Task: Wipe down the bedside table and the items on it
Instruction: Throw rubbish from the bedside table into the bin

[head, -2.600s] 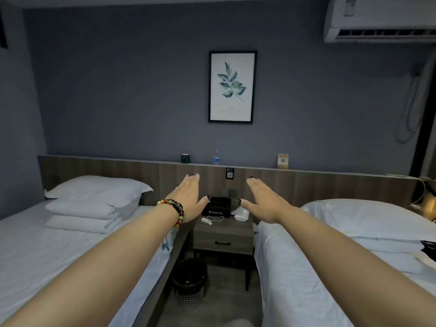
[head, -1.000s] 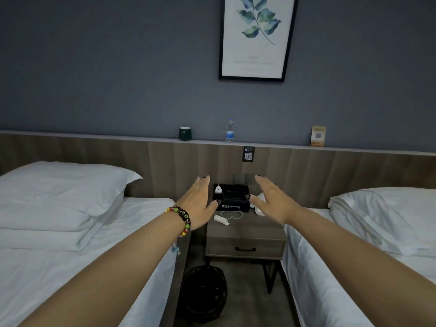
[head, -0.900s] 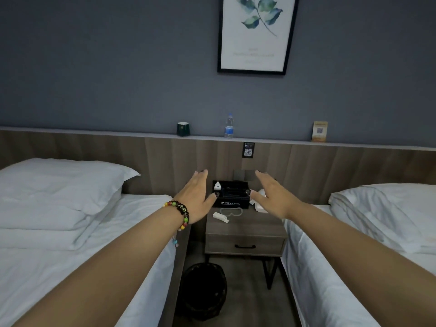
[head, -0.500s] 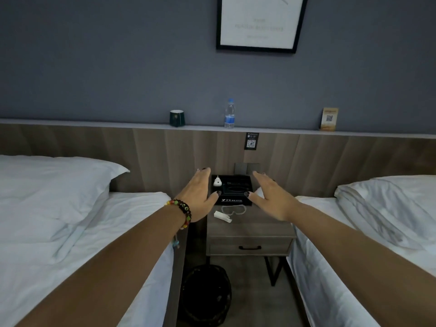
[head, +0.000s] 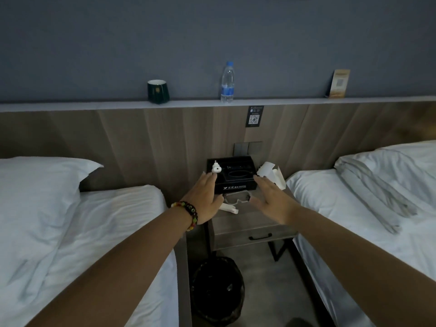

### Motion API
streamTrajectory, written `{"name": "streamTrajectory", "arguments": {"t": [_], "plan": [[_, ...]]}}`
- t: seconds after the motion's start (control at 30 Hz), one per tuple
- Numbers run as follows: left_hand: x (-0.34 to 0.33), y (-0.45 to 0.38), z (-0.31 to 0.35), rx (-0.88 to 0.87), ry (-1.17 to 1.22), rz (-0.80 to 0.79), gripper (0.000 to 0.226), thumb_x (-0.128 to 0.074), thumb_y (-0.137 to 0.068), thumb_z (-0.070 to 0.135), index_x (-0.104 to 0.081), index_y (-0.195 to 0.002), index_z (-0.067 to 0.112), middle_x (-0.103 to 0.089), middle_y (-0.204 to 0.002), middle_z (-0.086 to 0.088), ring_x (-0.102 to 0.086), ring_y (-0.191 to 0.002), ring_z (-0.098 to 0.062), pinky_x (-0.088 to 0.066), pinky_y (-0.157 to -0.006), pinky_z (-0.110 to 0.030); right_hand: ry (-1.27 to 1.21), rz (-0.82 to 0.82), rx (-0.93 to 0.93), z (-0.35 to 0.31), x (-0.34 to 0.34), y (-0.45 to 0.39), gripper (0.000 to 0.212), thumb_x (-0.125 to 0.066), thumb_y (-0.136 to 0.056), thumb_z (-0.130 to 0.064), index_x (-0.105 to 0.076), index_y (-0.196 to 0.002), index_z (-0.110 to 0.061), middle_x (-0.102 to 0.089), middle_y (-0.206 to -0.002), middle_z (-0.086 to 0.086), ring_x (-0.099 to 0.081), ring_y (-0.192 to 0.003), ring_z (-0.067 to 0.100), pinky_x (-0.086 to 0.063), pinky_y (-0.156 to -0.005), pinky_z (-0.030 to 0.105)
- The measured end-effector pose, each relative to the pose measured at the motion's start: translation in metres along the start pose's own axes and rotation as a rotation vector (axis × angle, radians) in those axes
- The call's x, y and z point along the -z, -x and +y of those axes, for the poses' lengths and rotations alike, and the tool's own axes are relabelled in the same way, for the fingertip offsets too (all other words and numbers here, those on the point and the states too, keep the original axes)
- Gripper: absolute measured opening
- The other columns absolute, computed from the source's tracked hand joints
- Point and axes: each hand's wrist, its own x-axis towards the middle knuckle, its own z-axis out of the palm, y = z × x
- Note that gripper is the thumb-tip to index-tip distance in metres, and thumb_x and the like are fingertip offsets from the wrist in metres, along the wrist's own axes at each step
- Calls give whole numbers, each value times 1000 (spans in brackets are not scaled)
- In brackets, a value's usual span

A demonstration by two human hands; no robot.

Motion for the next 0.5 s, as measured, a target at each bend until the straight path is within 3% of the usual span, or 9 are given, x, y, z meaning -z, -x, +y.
{"name": "streamTrajectory", "arguments": {"t": [0.13,0.3,0.43,0.5], "plan": [[-7,-14,-20,27,17,-61,68,-39,-100,35,-4,-152,10,-1,-161,-5,5,-147,-15,-6,-118,-30,-23,-18,-41,0,-8,-11,71,-43,-98,-45,-10,-154,-16,-13,-160,4,-8,-148,16,-13,-116,29],[-22,-22,-26,137,251,-34,67,-39,-100,38,-6,-153,14,-4,-161,-4,-2,-148,-15,-8,-119,-32,-232,-20,-171,2,-18,-9,73,-47,-96,-43,-12,-153,-14,-16,-159,6,-20,-145,22,-22,-114,33],[-38,-23,-24,138,258,-83,66,-40,-100,36,-6,-153,14,-3,-161,-4,-2,-148,-15,-7,-114,-26,-227,-10,-172,11,-27,-5,69,-49,-96,-38,-16,-152,-16,-22,-156,5,-26,-142,22,-23,-105,23],[-43,-27,-21,111,239,-105,66,-40,-100,37,-6,-152,13,-2,-161,-5,0,-148,-15,-7,-114,-25,-215,-14,-176,18,-26,-2,68,-50,-96,-37,-16,-152,-14,-23,-156,5,-23,-143,20,-21,-109,24]]}}
